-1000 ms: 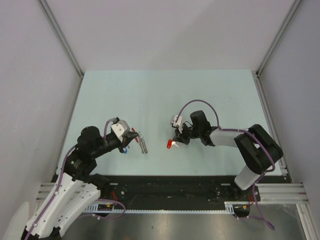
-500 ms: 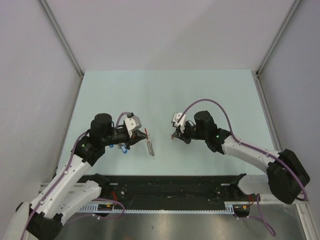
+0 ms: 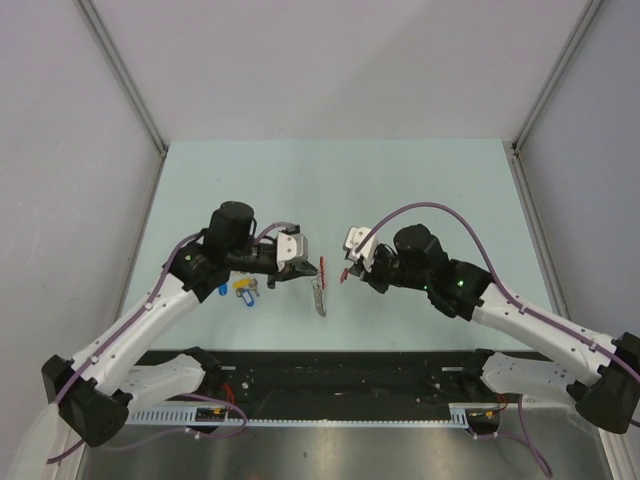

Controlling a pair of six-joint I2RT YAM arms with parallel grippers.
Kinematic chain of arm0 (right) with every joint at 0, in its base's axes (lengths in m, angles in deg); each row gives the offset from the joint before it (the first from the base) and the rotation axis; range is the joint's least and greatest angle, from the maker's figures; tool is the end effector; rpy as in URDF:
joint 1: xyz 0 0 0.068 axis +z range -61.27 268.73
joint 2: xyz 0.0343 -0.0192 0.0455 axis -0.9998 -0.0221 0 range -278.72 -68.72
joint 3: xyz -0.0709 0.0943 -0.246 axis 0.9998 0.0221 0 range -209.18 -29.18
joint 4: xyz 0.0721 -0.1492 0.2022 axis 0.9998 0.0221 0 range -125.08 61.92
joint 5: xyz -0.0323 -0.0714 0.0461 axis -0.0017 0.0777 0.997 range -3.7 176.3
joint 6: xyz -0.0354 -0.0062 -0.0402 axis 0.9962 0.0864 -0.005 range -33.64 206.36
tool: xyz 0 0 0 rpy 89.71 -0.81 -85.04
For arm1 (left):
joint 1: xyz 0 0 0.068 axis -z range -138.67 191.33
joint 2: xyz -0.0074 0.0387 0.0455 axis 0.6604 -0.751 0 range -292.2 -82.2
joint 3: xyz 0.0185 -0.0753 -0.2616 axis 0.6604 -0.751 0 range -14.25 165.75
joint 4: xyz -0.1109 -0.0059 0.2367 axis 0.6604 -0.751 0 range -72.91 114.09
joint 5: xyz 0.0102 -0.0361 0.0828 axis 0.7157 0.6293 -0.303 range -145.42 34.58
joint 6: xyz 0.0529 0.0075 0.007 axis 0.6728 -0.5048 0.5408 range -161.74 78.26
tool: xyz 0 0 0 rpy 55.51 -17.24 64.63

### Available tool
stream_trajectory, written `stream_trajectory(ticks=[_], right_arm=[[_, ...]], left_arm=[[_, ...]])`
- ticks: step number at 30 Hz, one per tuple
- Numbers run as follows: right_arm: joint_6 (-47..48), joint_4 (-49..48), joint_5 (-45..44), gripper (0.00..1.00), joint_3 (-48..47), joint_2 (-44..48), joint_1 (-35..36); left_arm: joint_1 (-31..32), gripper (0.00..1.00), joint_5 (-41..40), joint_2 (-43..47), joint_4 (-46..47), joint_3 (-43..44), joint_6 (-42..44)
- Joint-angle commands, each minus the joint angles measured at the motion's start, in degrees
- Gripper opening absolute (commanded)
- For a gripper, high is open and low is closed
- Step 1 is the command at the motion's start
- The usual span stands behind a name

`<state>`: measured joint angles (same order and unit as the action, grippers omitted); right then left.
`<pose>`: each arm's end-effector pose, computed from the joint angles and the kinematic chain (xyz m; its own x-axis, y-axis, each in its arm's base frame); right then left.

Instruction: Put the keys on the keyring

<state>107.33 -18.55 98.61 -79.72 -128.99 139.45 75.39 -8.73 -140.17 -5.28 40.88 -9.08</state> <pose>0.1450 0.1892 0.3123 0.0523 -0.4882 -0.8711 -0.9195 0.3168 -0.2328 0.1603 -0.1395 0.3328 0.1109 0.3718 -0.9216 0.9911 0.0269 0.1301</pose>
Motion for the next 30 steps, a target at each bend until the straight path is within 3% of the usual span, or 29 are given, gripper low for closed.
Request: stream_trajectory(ticks=[1,16,23,30], right_arm=[[-0.7,6.7,-4.0,0.00,-5.5,3.3,0.6],[2.9,9.8,-12.3,0.00,-12.2,0.9,4.1],[4.1,8.4,-16.4,0.00,-12.4,-1.7,8.1],[4.3,8.7,-17.8,0.00,-12.6,-0.3,9.8]], left_arm=[[0.7,0.00,7.0,-2.8,-1.2,4.6,9.0],[0.7,0.00,10.1,-11.1,2.0,8.0,14.1],[0.7,0.00,10.5,-5.7,15.7,0.6,6.1],[0.7,0.00,13.0,-5.7,19.1,-1.5,3.4]])
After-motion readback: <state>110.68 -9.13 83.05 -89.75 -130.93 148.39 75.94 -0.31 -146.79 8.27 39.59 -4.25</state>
